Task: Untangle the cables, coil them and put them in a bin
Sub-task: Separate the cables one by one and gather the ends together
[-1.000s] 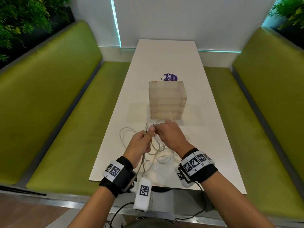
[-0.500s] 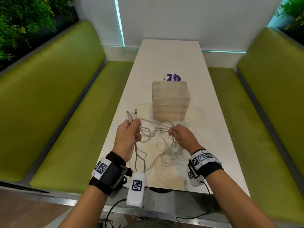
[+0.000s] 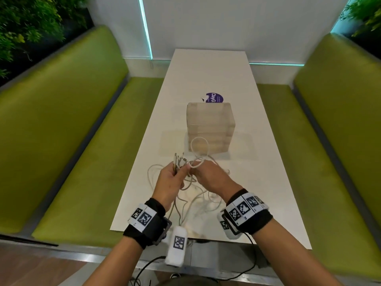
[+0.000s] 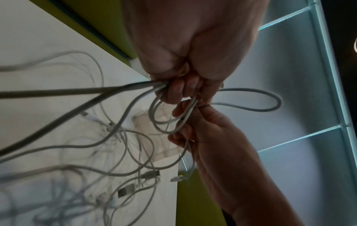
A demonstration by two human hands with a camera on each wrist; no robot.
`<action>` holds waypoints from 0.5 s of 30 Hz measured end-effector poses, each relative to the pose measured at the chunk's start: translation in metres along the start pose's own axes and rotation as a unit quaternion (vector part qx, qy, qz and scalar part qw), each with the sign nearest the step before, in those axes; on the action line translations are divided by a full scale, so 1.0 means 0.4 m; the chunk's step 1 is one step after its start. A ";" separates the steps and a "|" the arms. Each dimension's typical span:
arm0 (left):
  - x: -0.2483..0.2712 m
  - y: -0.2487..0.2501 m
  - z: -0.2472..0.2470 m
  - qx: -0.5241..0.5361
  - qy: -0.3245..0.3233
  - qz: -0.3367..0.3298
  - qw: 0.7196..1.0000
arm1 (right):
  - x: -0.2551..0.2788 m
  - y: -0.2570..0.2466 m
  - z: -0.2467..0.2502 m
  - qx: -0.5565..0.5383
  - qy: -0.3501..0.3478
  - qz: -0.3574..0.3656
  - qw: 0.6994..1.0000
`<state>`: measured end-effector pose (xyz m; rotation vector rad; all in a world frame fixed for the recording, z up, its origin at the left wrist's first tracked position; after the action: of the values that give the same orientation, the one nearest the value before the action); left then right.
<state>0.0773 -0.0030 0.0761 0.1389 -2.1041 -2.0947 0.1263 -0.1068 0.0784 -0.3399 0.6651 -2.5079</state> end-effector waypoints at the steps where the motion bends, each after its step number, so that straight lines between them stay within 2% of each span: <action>1: -0.001 0.003 -0.001 -0.002 0.001 -0.011 1.000 | -0.002 0.001 0.002 0.002 -0.004 0.005 1.000; 4: 0.003 0.006 0.002 -0.017 0.000 -0.040 0.999 | -0.001 0.000 0.018 -0.004 -0.018 0.003 1.000; 10: 0.005 0.005 0.001 -0.001 0.024 -0.049 0.998 | -0.004 -0.006 0.033 -0.036 -0.036 0.007 0.999; 15: 0.002 0.017 0.011 0.033 0.049 -0.062 0.996 | -0.018 -0.014 0.034 -0.012 0.001 0.050 0.999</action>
<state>0.0759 0.0013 0.0829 0.3832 -2.1576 -2.0403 0.1347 -0.1040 0.0921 -0.3064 0.6966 -2.4078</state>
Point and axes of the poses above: each hand's wrist, its own x-axis away from the middle knuckle, its own z-axis out of the back of the hand, y = z × x, the point moved 6 cm from there along -x, towards the middle knuckle, and after that the axes turned 7 degrees about -z, right-handed, at the moved point
